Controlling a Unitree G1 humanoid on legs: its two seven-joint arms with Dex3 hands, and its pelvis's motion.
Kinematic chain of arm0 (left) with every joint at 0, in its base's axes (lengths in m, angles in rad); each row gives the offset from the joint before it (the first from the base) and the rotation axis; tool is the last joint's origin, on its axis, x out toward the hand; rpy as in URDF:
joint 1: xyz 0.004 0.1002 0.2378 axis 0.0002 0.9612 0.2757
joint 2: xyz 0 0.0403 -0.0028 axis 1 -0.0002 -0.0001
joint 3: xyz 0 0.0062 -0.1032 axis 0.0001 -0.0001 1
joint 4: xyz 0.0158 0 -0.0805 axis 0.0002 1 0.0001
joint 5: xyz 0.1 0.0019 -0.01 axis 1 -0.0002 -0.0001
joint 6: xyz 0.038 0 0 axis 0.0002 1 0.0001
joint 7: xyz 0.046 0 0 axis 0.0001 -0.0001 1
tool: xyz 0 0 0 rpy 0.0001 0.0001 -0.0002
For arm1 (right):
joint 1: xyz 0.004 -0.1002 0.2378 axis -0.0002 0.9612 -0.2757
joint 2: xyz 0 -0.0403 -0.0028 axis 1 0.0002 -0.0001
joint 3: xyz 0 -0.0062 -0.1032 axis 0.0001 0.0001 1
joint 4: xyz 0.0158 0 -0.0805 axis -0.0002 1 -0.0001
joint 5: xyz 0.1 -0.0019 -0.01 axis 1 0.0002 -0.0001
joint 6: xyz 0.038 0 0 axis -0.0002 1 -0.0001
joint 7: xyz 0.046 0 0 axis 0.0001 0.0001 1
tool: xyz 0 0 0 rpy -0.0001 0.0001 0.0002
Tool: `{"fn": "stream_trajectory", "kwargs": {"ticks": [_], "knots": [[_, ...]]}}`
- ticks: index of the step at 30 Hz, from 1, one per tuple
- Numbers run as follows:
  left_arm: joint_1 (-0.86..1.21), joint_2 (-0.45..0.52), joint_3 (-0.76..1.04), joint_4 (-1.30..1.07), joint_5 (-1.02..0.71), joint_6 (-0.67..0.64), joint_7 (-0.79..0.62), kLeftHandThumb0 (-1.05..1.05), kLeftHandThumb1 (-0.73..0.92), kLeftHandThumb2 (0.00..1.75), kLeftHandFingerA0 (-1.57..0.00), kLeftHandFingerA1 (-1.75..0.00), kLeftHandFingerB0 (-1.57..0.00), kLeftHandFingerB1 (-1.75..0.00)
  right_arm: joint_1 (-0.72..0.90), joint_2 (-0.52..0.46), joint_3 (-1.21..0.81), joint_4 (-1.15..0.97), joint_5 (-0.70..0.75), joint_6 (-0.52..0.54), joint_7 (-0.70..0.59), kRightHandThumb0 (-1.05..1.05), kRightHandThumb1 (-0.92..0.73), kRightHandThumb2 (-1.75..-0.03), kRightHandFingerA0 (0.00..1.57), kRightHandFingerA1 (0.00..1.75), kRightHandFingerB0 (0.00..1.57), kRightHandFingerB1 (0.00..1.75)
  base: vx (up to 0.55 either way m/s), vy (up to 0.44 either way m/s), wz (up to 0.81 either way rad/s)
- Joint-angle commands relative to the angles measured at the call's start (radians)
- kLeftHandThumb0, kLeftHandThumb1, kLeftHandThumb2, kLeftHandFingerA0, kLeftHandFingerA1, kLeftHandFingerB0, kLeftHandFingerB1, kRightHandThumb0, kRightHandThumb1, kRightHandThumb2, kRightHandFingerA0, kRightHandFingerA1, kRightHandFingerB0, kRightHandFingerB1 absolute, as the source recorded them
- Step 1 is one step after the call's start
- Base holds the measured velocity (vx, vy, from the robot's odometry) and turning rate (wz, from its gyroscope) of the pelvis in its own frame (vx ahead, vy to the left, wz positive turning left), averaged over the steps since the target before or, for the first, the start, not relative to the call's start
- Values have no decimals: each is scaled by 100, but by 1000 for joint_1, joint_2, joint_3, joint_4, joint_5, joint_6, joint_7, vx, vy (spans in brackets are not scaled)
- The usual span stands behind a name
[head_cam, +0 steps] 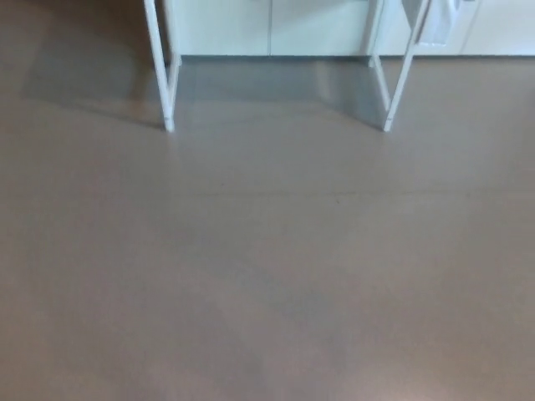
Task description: The robot walks towards a table in front, picks a dumpling toy with left hand and puts it in an orange round plate
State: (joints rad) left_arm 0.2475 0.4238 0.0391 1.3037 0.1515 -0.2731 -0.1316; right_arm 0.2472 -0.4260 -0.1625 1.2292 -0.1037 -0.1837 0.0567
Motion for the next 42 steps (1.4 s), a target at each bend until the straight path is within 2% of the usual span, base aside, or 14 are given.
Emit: {"fn": "stream_trajectory", "kwargs": {"ticks": [1, 3, 8, 9, 18, 19, 23, 31, 32, 33, 41, 42], "knots": [[-12, 21, 0, -7, 0, -13, 3, -9, 60, 57, -66, -58, -34, -39, -1, -10, 5, 8, 7, -19, -2, 14, -52, -56, 72, 52, 53, 43, 174, 384, -32], [-21, 17, 4, -9, -5, -11, 6, -6, 64, 56, -61, -53, -35, -38, -10, -9, 0, 6, 15, -16, 3, 16, -53, -57, 70, 52, 53, 43, 210, 236, -9], [-25, 15, 7, -11, -6, -9, 7, -6, 64, 56, -61, -53, -35, -38, -14, -8, -2, 6, 19, -16, 6, 16, -53, -57, 70, 52, 53, 43, 229, 40, 3], [-44, 9, 2, -11, -1, -5, 16, -7, 45, 90, -60, -72, -20, -51, -27, -14, 6, 2, 9, -9, -2, 11, -53, -56, 70, 51, 52, 42, 265, -65, 13], [-50, -25, 38, -13, -22, -16, 90, -9, 44, 90, -64, -75, -19, -51, -18, -11, -2, -26, 17, -24, -17, 8, -53, -56, 71, 51, 52, 42, 374, -221, 23], [-43, -27, 19, -17, -1, -18, 105, -14, 65, 58, -65, -84, -28, -36, -22, -8, 2, -5, 11, -25, -21, 8, -52, -56, 71, 51, 50, 42, 370, -202, 9], [-41, -27, -26, -20, 40, -13, 153, -19, 64, 60, -66, -70, -32, -38, -17, -7, 25, 0, -6, -35, -19, 10, -53, -56, 71, 51, 51, 42, 302, -164, -1], [-55, -29, -44, -15, 31, -7, 160, -15, 64, 59, -67, -69, -30, -37, -24, -12, 43, -11, -9, -42, -27, 8, -53, -56, 74, 52, 51, 42, 368, 17, -25], [-54, -26, -43, -17, 27, -8, 160, -12, 64, 57, -67, -77, -32, -37, -29, -6, 41, -6, -4, -40, -30, 9, -53, -56, 74, 52, 52, 42, 587, 149, -117], [-54, -25, -43, -17, 26, -9, 161, -12, 64, 57, -67, -77, -32, -37, -30, -4, 41, -4, -3, -41, -31, 9, -53, -56, 74, 52, 52, 42, 717, 41, -50], [-51, -26, -53, -7, 37, -9, 187, -13, 61, 57, -70, -62, -33, -37, -29, -3, 50, -2, -4, -38, -32, 7, -52, -56, 73, 52, 52, 42, 368, 36, 6], [-49, -25, -52, -6, 36, -10, 183, -9, 43, 89, -66, -77, -22, -51, -31, -1, 55, 7, -11, -40, -41, 8, -51, -54, 77, 53, 53, 42, 410, -115, 23]]}}
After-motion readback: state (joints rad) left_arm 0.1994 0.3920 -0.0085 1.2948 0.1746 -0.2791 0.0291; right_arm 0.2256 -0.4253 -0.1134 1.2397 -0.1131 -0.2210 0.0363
